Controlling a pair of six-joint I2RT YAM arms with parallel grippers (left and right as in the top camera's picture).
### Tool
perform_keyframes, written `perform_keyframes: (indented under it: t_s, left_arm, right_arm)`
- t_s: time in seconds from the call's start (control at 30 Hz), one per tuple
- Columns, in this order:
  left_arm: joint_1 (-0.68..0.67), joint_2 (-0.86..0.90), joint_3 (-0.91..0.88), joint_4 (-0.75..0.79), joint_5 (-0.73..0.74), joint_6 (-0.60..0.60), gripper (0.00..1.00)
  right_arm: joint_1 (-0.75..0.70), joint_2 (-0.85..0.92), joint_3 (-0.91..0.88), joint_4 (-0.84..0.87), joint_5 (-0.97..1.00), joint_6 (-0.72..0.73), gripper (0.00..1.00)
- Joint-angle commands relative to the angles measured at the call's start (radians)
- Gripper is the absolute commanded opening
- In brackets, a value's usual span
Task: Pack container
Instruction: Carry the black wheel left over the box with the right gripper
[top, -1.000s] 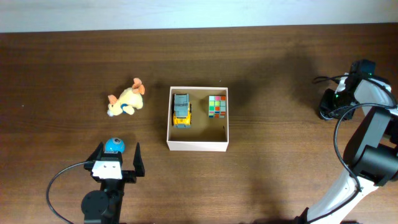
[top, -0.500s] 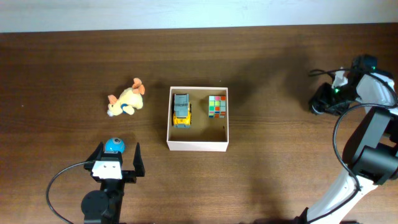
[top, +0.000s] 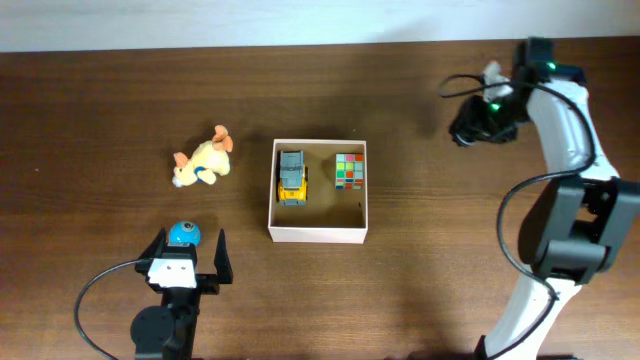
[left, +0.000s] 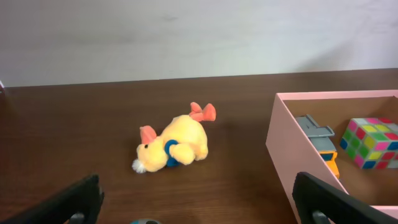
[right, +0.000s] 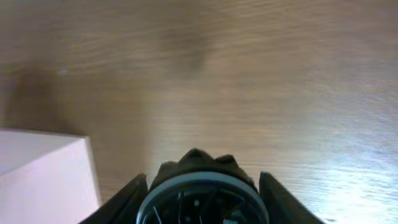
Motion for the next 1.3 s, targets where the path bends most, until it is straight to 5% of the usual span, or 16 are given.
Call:
perform_keyframes:
  t_s: [0.0,0.37,0.9,1.27]
  left_arm:
    - [0.005,-0.008,-0.007,0.003,0.004,0.016,0.99]
    - [0.005,-0.008,-0.007,0.003,0.004,0.016,0.99]
    - [0.005,-0.008,-0.007,0.003,0.004,0.016,0.99]
    - [0.005,-0.008,-0.007,0.003,0.004,0.016,0.99]
  right_arm:
    - [0.071,0.005,0.098,-0.035,-0.019,-0.014,0.47]
    - [0.308,0.001,0.298,-0.175,0.055,-0.014,0.47]
    - [0.632,0.002,0.291,-0.181,0.362,0.056,0.47]
    - [0.707,0.002,0.180,-0.100,0.412,0.137,0.47]
